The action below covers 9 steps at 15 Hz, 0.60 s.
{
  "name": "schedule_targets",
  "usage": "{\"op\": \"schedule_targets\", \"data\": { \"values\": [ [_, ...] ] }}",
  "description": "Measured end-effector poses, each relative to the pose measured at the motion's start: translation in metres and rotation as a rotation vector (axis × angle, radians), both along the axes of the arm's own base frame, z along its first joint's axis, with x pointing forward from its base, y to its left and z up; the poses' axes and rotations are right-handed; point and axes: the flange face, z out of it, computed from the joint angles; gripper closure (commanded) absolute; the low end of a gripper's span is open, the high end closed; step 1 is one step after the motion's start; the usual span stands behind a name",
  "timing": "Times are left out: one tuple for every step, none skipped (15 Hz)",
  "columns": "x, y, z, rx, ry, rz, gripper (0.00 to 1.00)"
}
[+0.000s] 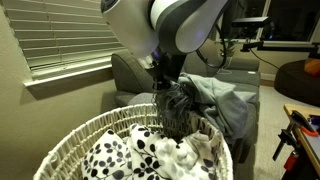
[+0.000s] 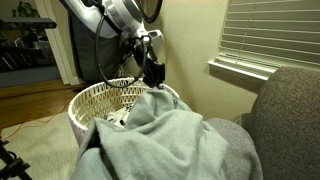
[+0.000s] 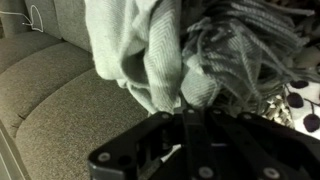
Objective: Put the green blanket in the basket on the couch
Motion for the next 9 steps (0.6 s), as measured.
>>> {"op": "schedule_targets", "data": {
  "values": [
    [-0.006, -0.002, 0.007, -0.008, -0.007, -0.006, 0.99],
    [-0.012, -0.005, 0.013, -0.016, -0.011, -0.011, 0.99],
    [-0.018, -0.008, 0.018, -0.026, -0.016, -0.017, 0.99],
    [-0.025, -0.011, 0.023, -0.035, -0.021, -0.024, 0.99],
    [-0.033, -0.015, 0.026, -0.040, -0.024, -0.034, 0.99],
    [-0.039, -0.020, 0.030, -0.044, -0.029, -0.044, 0.99],
    [-0.047, -0.026, 0.034, -0.046, -0.034, -0.058, 0.99],
    [-0.053, -0.032, 0.037, -0.045, -0.037, -0.071, 0.99],
    [-0.059, -0.039, 0.042, -0.042, -0.039, -0.085, 0.99]
  ]
}}
